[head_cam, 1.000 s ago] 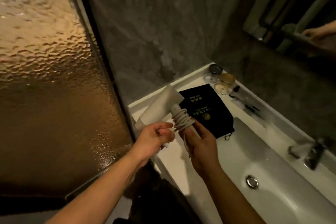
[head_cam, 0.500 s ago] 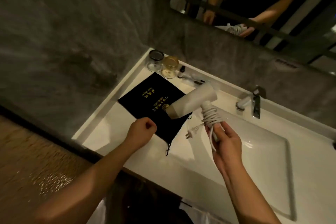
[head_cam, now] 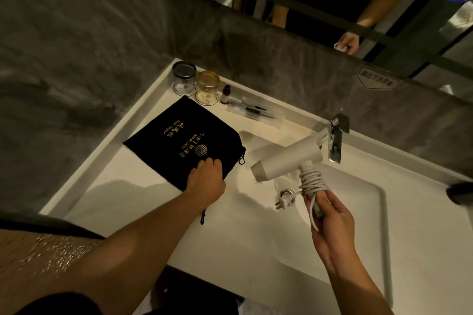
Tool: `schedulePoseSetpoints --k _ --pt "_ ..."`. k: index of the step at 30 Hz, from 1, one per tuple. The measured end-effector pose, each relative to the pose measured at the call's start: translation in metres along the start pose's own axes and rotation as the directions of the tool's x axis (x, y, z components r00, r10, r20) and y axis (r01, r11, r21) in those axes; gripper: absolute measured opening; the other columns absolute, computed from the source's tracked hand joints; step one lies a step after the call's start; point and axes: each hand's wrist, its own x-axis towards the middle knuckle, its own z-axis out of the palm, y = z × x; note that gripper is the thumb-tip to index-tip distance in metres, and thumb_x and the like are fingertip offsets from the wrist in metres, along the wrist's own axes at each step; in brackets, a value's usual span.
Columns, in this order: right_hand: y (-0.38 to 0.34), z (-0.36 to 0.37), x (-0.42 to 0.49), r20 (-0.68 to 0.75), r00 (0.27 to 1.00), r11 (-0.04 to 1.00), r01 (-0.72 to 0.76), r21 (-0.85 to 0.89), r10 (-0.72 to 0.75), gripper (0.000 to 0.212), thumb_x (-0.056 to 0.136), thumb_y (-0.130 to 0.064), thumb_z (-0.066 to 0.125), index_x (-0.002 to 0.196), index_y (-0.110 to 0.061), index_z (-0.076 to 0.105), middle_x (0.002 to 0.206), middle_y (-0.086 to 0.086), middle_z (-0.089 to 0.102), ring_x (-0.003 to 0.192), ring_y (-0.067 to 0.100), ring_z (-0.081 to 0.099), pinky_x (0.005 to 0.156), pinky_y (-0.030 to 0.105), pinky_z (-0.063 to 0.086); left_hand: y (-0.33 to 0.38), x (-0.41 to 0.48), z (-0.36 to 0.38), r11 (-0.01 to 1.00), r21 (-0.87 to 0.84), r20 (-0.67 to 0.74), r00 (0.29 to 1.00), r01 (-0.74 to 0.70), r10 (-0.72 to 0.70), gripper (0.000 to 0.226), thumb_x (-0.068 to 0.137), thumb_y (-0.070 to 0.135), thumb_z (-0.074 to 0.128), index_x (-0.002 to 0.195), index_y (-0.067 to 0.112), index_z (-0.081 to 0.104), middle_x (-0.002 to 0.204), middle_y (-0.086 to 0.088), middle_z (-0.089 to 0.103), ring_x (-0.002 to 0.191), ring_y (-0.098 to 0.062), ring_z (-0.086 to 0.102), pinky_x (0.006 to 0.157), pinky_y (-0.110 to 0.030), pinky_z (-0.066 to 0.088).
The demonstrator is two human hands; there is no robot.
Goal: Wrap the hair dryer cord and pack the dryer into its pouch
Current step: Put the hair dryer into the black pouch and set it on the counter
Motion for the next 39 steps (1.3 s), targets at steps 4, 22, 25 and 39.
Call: schedulePoseSetpoints --k 4,22,25,39 --pt "0.002 -0.001 0.011 0.029 0.999 1.000 -0.029 0.001 0.029 0.032 0.100 -0.004 0.056 0.131 -0.002 0.064 0.128 0.020 0.071 0.124 0.035 0.065 0.113 0.045 0.045 -0.003 -0.002 0.002 0.955 -0.291 -0.015 0.998 0.057 -0.065 0.018 0.094 0.020 0.053 0.098 0.003 0.057 0.102 -0.015 0.060 0.094 -0.031 0.059 0.071 -0.039 0.049" --pt "0.044 0.056 -0.029 0.155 0.976 0.987 -0.159 0.020 0.154 0.025 0.098 0.001 0.057 0.119 -0.003 0.069 0.100 0.005 0.081 0.107 0.027 0.072 0.108 0.045 0.050 0.006 -0.044 -0.050 0.807 -0.569 -0.312 0.950 -0.159 -0.033 0.013 0.098 0.014 0.057 0.104 0.005 0.062 0.095 -0.007 0.058 0.085 -0.015 0.056 0.070 -0.028 0.040" --pt "0.048 0.060 -0.038 0.219 0.961 0.986 -0.157 -0.065 0.167 0.023 0.097 -0.001 0.060 0.116 -0.007 0.071 0.101 0.005 0.082 0.106 0.026 0.074 0.107 0.044 0.051 0.001 -0.044 -0.059 0.820 -0.565 -0.263 0.962 -0.094 -0.071 0.015 0.097 0.007 0.053 0.110 0.003 0.059 0.103 -0.011 0.060 0.095 -0.024 0.059 0.077 -0.028 0.041" --pt "0.043 0.087 -0.053 0.475 0.864 0.923 0.031 -0.383 0.168 0.028 0.094 -0.004 0.062 0.109 -0.022 0.078 0.105 0.006 0.081 0.104 0.026 0.076 0.098 0.041 0.058 -0.042 -0.012 -0.088 0.745 -0.585 0.002 0.919 0.321 -0.394 0.025 0.098 0.031 0.056 0.102 0.006 0.059 0.097 -0.013 0.065 0.095 -0.032 0.062 0.072 -0.030 0.036"
